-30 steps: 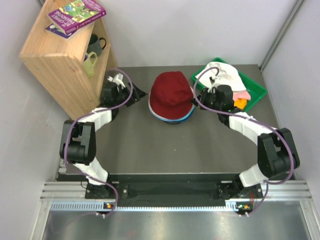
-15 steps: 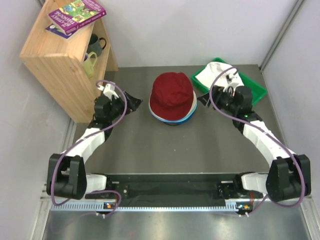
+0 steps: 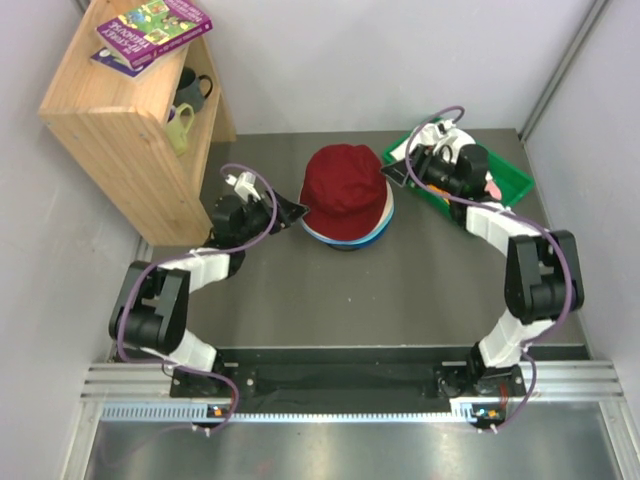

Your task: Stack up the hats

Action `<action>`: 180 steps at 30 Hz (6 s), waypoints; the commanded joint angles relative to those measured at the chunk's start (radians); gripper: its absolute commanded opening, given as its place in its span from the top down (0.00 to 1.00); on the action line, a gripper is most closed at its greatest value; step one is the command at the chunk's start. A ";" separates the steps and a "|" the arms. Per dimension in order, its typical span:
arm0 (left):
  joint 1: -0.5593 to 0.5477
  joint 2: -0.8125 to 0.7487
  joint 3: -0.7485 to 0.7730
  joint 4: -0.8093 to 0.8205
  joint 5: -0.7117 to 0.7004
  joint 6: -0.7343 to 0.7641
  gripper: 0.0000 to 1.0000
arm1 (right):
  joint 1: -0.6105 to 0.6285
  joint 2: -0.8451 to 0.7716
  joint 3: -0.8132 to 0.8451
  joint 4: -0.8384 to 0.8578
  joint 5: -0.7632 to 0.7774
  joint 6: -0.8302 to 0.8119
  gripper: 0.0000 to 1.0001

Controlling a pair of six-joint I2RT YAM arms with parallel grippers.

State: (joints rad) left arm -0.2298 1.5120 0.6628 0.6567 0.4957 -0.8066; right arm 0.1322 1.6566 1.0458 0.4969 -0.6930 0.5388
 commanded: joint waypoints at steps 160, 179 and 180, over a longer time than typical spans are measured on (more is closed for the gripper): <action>-0.401 -0.346 0.084 0.113 -0.358 0.024 0.27 | 0.613 -0.558 0.200 -0.480 1.018 -0.157 1.00; -0.319 -0.037 0.512 -0.031 -0.248 0.147 1.00 | 0.500 -0.419 0.371 -0.471 1.121 -0.395 1.00; -0.289 0.018 0.590 -0.063 -0.215 0.142 1.00 | 0.472 -0.403 0.388 -0.463 1.113 -0.405 1.00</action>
State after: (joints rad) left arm -0.5869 1.4136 1.0611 0.6437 0.1497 -0.6765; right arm 0.6788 1.2163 1.3426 -0.0269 0.4076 0.2085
